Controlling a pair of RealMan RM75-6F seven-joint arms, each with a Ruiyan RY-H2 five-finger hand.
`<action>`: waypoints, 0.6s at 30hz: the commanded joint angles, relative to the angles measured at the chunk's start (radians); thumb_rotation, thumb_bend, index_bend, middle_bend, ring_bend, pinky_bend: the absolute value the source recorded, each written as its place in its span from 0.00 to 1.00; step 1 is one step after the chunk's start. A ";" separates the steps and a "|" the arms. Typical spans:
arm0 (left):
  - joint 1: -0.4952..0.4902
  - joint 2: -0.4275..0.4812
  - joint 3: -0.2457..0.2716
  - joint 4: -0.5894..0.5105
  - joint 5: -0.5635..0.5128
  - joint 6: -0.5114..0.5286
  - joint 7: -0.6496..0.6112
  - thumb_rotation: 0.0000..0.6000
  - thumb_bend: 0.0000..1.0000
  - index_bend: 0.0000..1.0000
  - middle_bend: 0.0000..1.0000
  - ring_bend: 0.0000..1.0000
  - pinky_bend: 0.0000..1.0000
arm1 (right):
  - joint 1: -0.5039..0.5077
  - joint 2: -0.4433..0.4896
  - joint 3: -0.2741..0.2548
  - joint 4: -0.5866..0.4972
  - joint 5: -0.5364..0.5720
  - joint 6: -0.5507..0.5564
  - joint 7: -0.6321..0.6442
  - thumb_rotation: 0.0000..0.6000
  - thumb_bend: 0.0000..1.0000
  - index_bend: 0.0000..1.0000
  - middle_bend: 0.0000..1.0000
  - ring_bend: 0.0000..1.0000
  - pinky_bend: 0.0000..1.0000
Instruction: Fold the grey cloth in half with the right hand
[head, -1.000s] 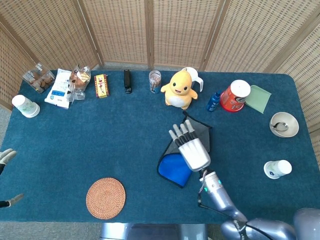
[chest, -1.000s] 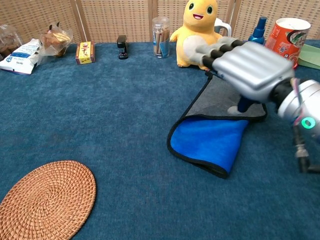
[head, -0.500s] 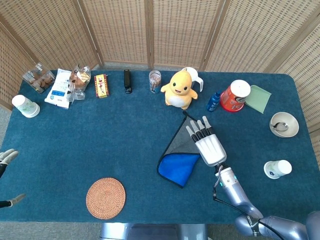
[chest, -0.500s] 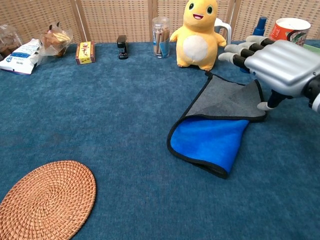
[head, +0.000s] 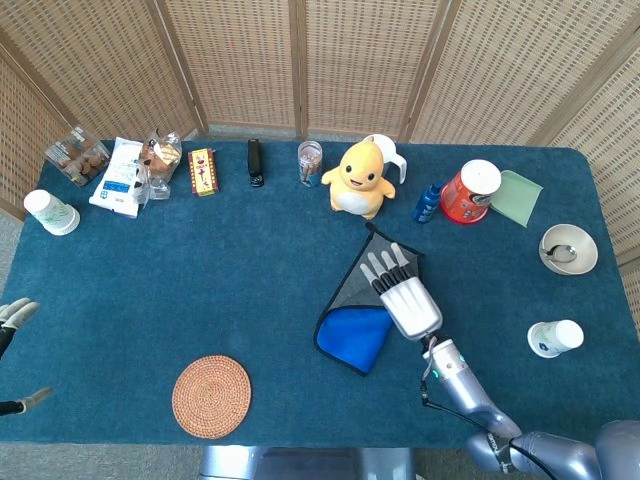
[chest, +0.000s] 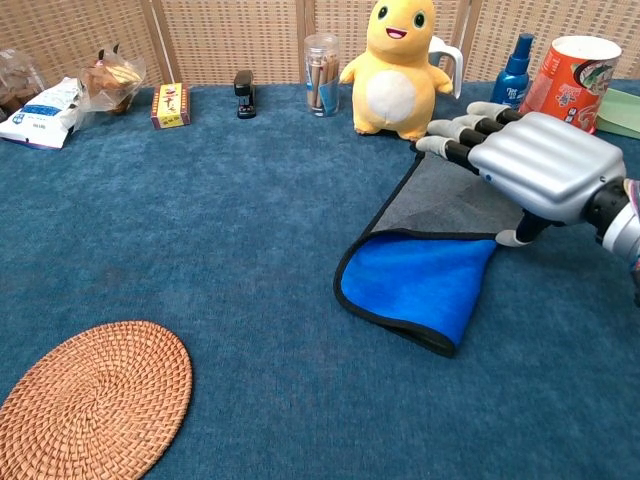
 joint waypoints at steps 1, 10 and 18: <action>0.000 0.000 -0.001 0.001 -0.002 0.000 -0.001 1.00 0.12 0.00 0.00 0.00 0.00 | 0.000 -0.013 0.002 0.020 -0.001 -0.003 0.013 1.00 0.00 0.00 0.00 0.00 0.07; -0.003 -0.001 -0.002 0.000 -0.007 -0.007 0.003 1.00 0.12 0.00 0.00 0.00 0.00 | -0.001 -0.032 0.012 0.069 0.002 -0.009 0.048 1.00 0.00 0.00 0.00 0.00 0.08; -0.004 -0.003 -0.002 -0.003 -0.009 -0.010 0.011 1.00 0.12 0.00 0.00 0.00 0.00 | -0.003 -0.046 0.015 0.101 -0.009 0.001 0.070 1.00 0.00 0.00 0.00 0.00 0.10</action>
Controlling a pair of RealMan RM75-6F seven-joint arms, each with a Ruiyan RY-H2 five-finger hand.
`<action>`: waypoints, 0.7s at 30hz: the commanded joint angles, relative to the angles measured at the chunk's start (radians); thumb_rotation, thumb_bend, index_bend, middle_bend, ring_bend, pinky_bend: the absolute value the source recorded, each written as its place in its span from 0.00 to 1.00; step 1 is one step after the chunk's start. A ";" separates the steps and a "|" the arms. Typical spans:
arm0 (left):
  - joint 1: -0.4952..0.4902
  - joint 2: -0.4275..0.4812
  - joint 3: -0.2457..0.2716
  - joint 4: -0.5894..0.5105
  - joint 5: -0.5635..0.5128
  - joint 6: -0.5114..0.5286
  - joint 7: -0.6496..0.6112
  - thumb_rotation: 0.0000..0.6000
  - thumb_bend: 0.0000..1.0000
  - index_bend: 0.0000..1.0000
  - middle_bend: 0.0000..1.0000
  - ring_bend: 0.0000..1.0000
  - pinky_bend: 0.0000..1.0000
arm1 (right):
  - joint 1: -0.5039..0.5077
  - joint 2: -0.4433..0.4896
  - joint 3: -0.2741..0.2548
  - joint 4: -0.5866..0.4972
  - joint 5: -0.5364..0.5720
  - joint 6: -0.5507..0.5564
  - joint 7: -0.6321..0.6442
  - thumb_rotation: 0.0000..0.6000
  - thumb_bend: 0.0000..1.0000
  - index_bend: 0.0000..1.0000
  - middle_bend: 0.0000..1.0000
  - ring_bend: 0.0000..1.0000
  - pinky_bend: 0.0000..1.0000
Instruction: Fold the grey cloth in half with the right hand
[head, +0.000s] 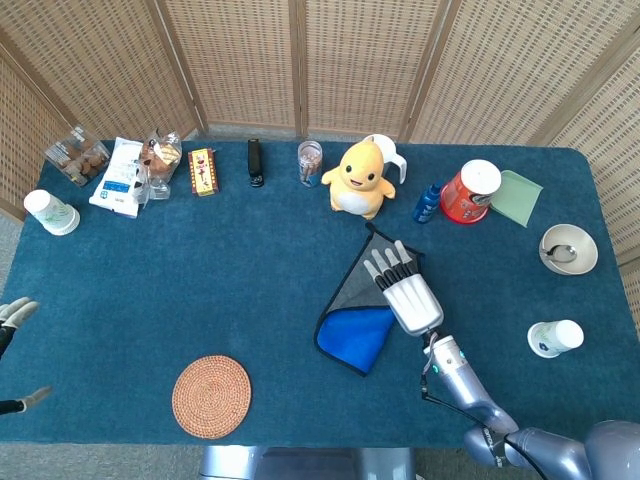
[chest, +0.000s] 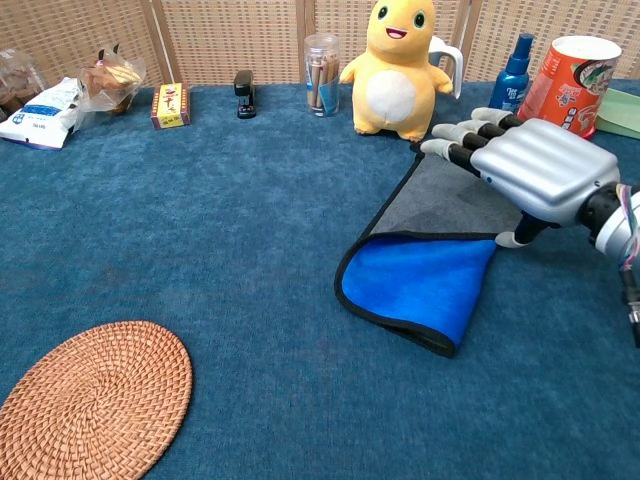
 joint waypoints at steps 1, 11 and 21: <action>0.000 0.000 0.000 0.000 0.000 -0.001 0.001 1.00 0.12 0.00 0.00 0.00 0.00 | -0.001 -0.006 0.003 0.010 -0.003 0.006 0.006 1.00 0.00 0.00 0.00 0.00 0.10; -0.001 0.000 0.000 -0.002 0.000 -0.003 0.001 1.00 0.12 0.00 0.00 0.00 0.00 | 0.000 -0.023 0.019 0.009 -0.014 0.030 0.010 1.00 0.00 0.00 0.00 0.00 0.11; -0.001 0.001 0.001 0.001 0.002 -0.001 -0.006 1.00 0.12 0.00 0.00 0.00 0.00 | 0.019 -0.071 0.049 0.014 0.004 0.023 -0.032 1.00 0.00 0.00 0.00 0.00 0.11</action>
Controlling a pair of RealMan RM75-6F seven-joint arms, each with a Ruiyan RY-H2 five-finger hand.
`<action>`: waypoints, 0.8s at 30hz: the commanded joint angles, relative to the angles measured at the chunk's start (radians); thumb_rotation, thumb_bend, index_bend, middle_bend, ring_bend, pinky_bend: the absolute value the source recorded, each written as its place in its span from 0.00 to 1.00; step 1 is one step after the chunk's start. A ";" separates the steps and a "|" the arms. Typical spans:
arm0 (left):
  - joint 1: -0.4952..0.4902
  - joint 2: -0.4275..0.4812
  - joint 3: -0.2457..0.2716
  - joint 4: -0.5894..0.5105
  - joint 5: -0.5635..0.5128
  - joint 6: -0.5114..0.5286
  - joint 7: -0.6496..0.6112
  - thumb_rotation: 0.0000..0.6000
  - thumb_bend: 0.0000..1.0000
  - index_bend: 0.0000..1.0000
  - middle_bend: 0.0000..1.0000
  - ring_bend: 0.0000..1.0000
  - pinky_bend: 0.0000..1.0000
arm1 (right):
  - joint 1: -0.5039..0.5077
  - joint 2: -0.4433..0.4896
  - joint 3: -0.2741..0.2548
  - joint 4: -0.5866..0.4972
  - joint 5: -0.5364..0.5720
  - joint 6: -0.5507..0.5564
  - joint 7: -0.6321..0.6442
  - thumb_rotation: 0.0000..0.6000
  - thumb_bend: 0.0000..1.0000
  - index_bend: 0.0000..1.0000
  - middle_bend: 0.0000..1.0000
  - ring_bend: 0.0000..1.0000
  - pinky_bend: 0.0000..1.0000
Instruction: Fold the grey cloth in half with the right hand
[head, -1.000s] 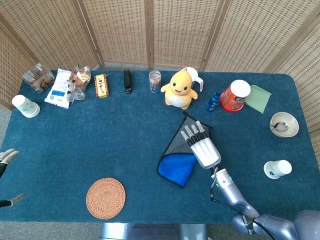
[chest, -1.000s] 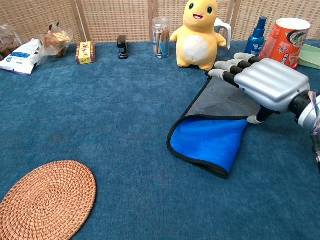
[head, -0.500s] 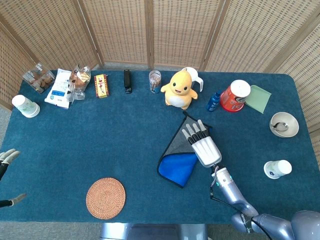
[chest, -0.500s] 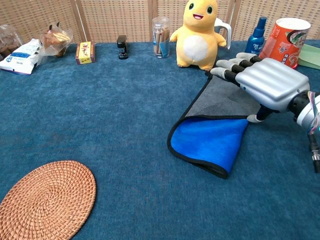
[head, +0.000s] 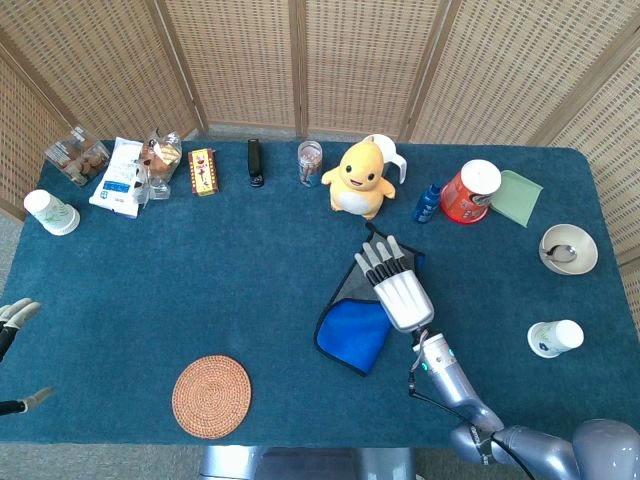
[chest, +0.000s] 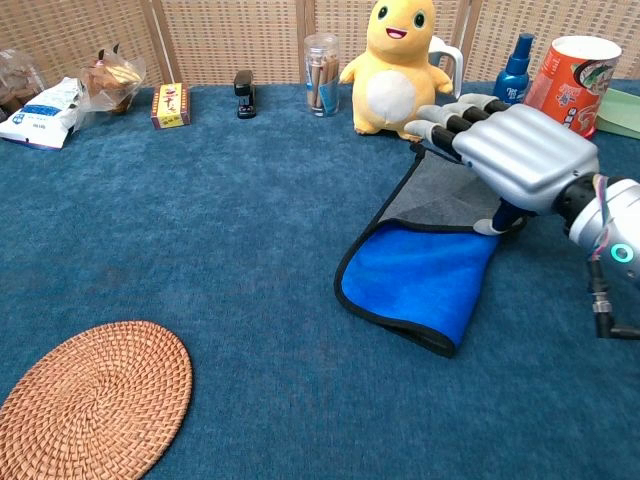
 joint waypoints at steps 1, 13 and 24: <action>0.000 0.001 0.000 0.001 -0.001 0.000 -0.003 1.00 0.12 0.00 0.00 0.00 0.00 | 0.008 -0.016 0.010 0.005 0.007 -0.005 -0.016 1.00 0.00 0.00 0.00 0.00 0.11; -0.003 0.004 -0.002 0.008 -0.004 -0.002 -0.020 1.00 0.12 0.00 0.00 0.00 0.00 | 0.023 -0.028 0.019 -0.013 0.014 -0.009 -0.060 1.00 0.00 0.00 0.00 0.00 0.11; 0.000 0.003 0.001 0.004 0.003 0.001 -0.012 1.00 0.12 0.00 0.00 0.00 0.00 | 0.007 0.080 -0.054 -0.122 -0.048 -0.026 -0.069 1.00 0.00 0.00 0.00 0.00 0.11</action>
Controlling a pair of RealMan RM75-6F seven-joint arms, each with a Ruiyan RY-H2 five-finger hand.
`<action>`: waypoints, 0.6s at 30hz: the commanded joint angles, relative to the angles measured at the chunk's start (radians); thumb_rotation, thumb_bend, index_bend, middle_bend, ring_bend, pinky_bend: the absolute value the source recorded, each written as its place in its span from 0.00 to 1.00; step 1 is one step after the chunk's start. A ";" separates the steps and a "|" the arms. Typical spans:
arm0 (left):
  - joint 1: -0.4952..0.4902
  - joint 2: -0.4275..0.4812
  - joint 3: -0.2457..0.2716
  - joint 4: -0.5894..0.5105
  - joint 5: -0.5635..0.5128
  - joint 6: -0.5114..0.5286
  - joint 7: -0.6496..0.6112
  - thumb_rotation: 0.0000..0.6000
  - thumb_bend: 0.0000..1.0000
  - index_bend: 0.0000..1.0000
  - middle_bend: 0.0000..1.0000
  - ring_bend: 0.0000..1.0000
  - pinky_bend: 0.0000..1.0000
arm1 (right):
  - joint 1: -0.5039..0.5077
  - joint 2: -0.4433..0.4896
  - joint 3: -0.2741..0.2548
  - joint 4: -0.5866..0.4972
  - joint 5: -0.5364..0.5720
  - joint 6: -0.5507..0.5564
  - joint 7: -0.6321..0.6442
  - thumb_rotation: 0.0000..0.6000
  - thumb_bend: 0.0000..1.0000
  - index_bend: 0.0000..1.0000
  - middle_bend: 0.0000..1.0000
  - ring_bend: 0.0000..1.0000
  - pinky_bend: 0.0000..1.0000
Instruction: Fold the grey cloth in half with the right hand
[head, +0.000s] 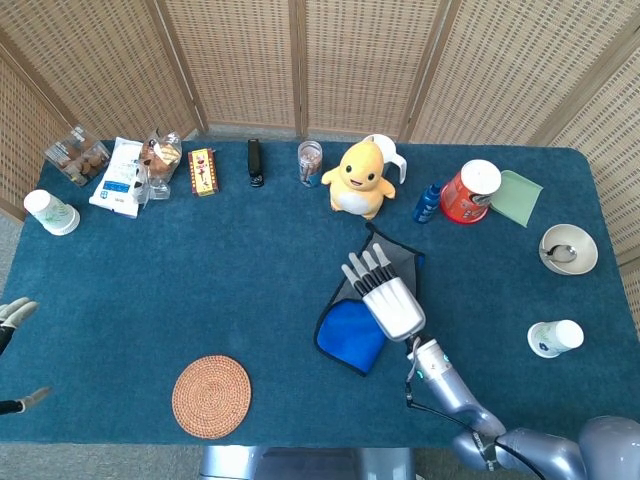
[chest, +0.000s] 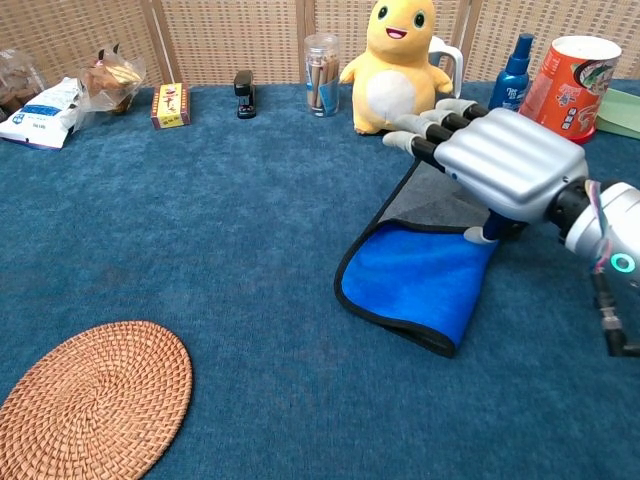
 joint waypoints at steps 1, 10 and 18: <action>0.000 -0.001 0.001 -0.002 0.001 -0.001 0.005 1.00 0.12 0.00 0.00 0.00 0.00 | -0.003 0.026 -0.014 -0.022 -0.011 -0.011 -0.004 1.00 0.00 0.00 0.00 0.00 0.11; -0.002 -0.004 -0.001 -0.004 -0.007 -0.006 0.014 1.00 0.12 0.00 0.00 0.00 0.00 | -0.008 0.035 -0.021 0.018 -0.008 -0.026 0.011 1.00 0.00 0.00 0.00 0.00 0.11; -0.004 -0.006 -0.002 -0.006 -0.011 -0.011 0.021 1.00 0.12 0.00 0.00 0.00 0.00 | -0.006 0.013 -0.016 0.112 -0.034 -0.003 0.049 1.00 0.00 0.00 0.00 0.00 0.13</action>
